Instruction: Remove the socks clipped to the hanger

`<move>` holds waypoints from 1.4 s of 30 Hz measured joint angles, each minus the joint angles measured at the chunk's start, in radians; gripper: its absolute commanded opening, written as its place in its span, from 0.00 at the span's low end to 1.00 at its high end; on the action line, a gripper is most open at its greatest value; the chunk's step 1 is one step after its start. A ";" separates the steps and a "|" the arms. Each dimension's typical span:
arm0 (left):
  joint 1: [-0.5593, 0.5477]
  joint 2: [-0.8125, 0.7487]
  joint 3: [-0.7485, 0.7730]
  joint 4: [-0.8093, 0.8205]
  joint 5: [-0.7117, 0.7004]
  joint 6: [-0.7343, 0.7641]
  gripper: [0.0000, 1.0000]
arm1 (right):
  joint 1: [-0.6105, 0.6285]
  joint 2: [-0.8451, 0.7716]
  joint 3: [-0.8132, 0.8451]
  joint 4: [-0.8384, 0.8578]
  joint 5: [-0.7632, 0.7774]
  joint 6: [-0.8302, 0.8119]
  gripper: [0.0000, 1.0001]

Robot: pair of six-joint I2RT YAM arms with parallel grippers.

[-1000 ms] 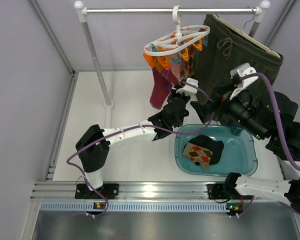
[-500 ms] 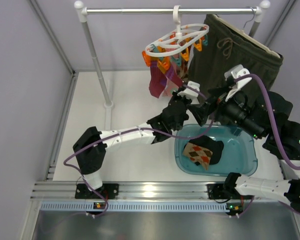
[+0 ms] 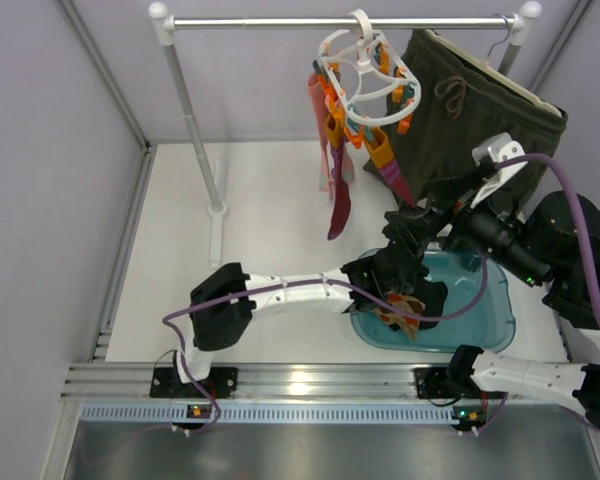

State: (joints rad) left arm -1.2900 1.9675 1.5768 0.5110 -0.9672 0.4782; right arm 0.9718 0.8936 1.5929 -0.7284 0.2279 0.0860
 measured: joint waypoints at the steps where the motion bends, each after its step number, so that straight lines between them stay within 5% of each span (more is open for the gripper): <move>1: -0.003 0.028 0.028 0.005 -0.005 0.020 0.00 | 0.000 -0.005 0.003 -0.005 0.011 0.004 0.94; 9: -0.004 0.177 0.121 0.005 -0.042 0.114 0.00 | 0.000 0.107 0.204 -0.132 0.159 0.030 0.88; 24: 0.064 0.185 0.119 0.008 -0.033 0.071 0.00 | 0.000 0.542 0.395 -0.141 0.247 -0.027 0.82; 42: 0.072 0.127 0.077 0.005 -0.010 0.008 0.00 | -0.114 0.573 0.339 0.023 0.575 -0.055 0.77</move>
State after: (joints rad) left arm -1.2179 2.0949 1.6543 0.5156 -0.9768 0.4862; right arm 0.8574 1.4670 1.9320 -0.7059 0.8032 0.0307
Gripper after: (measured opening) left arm 0.034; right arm 0.765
